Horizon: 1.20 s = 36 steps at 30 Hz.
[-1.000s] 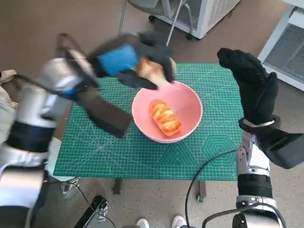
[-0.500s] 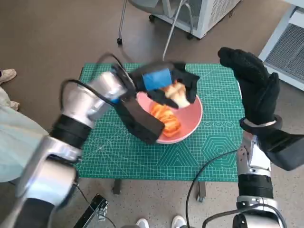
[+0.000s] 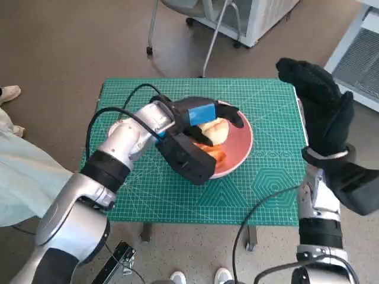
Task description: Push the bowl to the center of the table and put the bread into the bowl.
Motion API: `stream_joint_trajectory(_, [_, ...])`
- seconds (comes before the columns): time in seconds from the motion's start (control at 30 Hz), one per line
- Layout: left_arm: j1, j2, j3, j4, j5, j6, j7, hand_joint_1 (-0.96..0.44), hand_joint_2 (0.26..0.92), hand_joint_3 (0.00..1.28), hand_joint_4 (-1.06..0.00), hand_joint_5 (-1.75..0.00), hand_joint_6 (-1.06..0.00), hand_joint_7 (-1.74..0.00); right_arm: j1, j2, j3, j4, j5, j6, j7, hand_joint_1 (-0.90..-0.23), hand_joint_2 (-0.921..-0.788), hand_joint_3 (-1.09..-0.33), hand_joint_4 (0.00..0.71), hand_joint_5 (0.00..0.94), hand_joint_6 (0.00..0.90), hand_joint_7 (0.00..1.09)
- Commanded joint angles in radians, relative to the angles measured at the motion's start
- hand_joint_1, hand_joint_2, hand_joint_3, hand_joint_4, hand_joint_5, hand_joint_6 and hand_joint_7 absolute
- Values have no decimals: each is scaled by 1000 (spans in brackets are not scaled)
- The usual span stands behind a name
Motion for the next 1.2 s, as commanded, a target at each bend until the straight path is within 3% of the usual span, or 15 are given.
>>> stream_joint_trajectory(0.03, [29, 11, 28, -17, -51, -4, -3, 138, 921, 282, -196, -5, -323, -113, 23, -4, 0, 5, -18, 9, -14, -565, -921, -763, 319, 4, -1, 735])
stream_joint_trajectory(0.37, [59, 15, 126, 7, -233, -16, -85, -6, 902, 79, -184, 0, -372, -68, 11, -6, 3, 18, -19, 11, -16, -555, -921, -766, 322, 5, -1, 728])
stream_joint_trajectory(0.73, [92, 19, 373, 34, -622, 23, -340, 126, 918, 73, -164, -1, -389, -52, -11, -18, 3, 16, -20, 25, -20, -540, -921, -767, 323, 5, -1, 727])
stream_joint_trajectory(0.93, [148, 29, 501, 13, -758, -65, -276, 106, 902, 83, -201, -16, -410, -53, -26, -30, 0, -4, -15, 45, -26, -550, -921, -762, 329, 8, 2, 730])
stream_joint_trajectory(1.03, [179, 15, 574, -18, -841, -89, -247, 84, 871, 175, -208, -24, -407, -47, -32, -35, 0, -20, -20, 54, -38, -558, -921, -753, 332, 9, 4, 731])
stream_joint_trajectory(1.13, [231, -9, 657, -76, -941, -108, -218, 113, 743, 422, -267, -9, -447, -49, -44, -40, -2, -22, -27, 58, -53, -564, -921, -748, 337, 11, 7, 731])
stream_joint_trajectory(1.2, [265, -30, 697, -107, -998, -117, -204, 119, 697, 526, -290, -8, -460, -49, -53, -42, -3, -16, -32, 60, -61, -566, -921, -746, 338, 12, 8, 730])
